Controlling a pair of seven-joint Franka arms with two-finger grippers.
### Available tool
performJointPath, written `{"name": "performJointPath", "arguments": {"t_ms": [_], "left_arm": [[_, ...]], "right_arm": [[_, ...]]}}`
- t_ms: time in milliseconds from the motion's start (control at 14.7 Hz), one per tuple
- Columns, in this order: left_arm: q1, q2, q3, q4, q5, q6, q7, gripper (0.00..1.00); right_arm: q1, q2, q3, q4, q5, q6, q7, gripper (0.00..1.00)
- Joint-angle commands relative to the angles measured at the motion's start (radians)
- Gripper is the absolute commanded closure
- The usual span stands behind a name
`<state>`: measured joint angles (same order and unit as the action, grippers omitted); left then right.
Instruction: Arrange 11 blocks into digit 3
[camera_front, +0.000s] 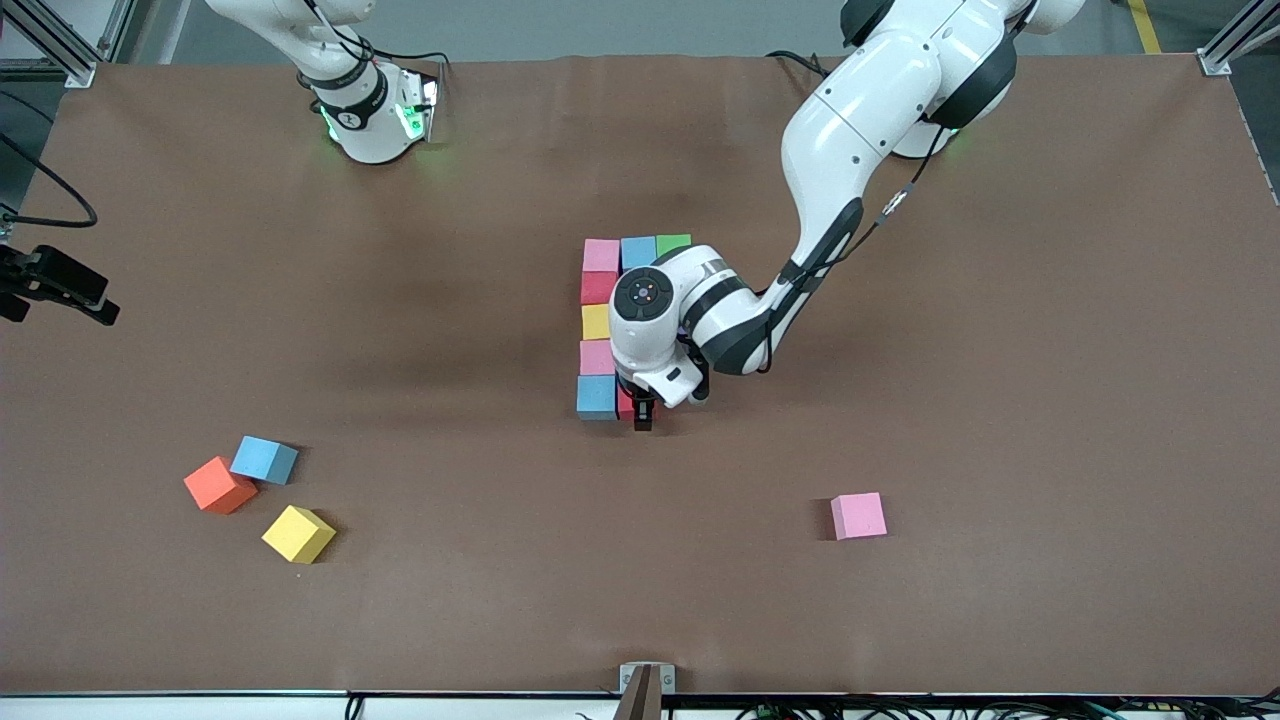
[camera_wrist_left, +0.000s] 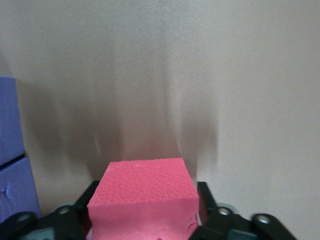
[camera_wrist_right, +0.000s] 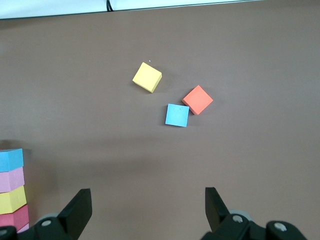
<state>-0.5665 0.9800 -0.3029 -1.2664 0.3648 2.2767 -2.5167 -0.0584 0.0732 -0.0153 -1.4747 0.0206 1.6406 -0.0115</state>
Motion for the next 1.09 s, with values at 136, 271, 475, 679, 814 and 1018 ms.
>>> {"name": "performJointPath", "arguments": {"t_ms": [136,271,475,679,814,1018], "left_arm": [[-0.004,-0.023,0.011,0.021,0.011,-0.019,0.021,0.0],[0.0,-0.05,0.004,0.004,0.011,-0.023,0.027,0.0],[0.002,-0.098,-0.008,-0.004,0.011,-0.107,0.029,0.0],[0.016,-0.135,-0.013,-0.002,0.01,-0.157,0.073,0.0],[0.04,-0.165,-0.013,0.001,0.003,-0.196,0.134,0.0],[0.115,-0.214,-0.018,0.004,-0.001,-0.226,0.249,0.0]], "right_arm": [[-0.003,-0.032,0.003,-0.035,-0.007,0.011,-0.004,0.0],[-0.003,-0.032,0.003,-0.036,-0.007,0.008,0.001,0.0],[-0.009,-0.032,-0.002,-0.032,-0.007,0.007,0.005,0.0],[-0.008,-0.032,-0.003,-0.029,-0.007,0.004,-0.005,0.0],[-0.006,-0.033,-0.002,-0.029,-0.007,-0.019,-0.004,0.0],[0.002,-0.033,0.005,-0.027,-0.005,-0.016,-0.005,0.0]]}}
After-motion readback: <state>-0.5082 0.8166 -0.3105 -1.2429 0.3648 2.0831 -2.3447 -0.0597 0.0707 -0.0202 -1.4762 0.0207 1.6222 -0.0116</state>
